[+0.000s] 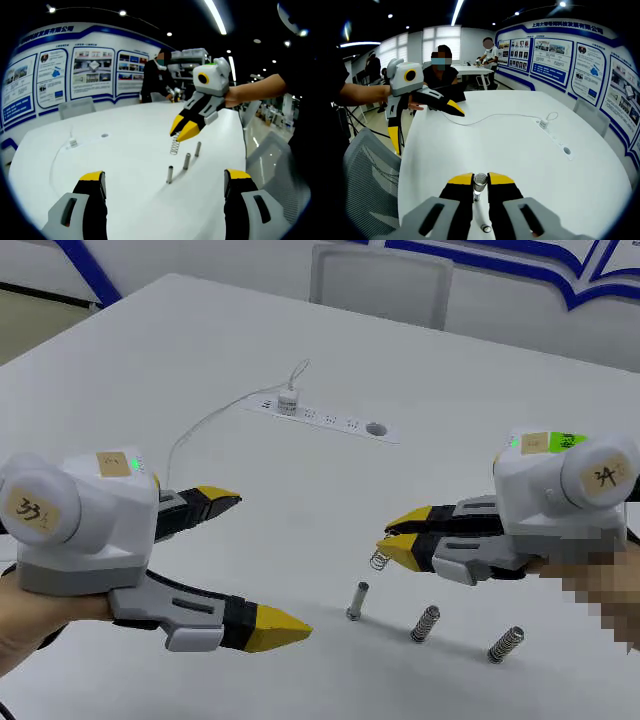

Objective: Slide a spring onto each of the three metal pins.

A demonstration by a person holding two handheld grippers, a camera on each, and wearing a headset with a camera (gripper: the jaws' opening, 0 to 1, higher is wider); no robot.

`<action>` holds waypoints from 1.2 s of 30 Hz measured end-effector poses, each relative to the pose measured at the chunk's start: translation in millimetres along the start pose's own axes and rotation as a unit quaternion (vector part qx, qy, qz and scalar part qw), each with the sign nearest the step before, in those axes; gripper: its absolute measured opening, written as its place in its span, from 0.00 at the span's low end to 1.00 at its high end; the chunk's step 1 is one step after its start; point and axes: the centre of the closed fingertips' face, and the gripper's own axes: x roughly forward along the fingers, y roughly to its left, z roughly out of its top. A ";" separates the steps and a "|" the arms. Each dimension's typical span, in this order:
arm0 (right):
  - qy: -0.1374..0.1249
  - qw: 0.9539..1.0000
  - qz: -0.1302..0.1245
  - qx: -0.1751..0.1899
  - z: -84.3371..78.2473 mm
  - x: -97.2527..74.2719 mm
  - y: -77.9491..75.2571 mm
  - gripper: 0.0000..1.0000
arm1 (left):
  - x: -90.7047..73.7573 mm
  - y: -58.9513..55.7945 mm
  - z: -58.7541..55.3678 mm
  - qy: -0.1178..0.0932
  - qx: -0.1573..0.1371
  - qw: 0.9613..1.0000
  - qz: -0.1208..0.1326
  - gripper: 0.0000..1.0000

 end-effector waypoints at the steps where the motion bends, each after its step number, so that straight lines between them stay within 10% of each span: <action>1: 0.003 1.000 0.000 0.003 -1.6 1.9 -0.4 0.10 | -0.4 1.0 -0.2 0.000 -0.001 1.000 0.002 1.00; 16: 0.040 0.999 0.007 0.035 -24.1 27.1 1.0 0.10 | -2.1 2.7 -10.7 0.012 -0.010 1.000 0.010 1.00; 36: 0.102 0.995 0.011 -0.014 -53.8 50.2 11.6 0.11 | -3.6 4.0 -20.7 0.025 -0.013 1.000 0.010 1.00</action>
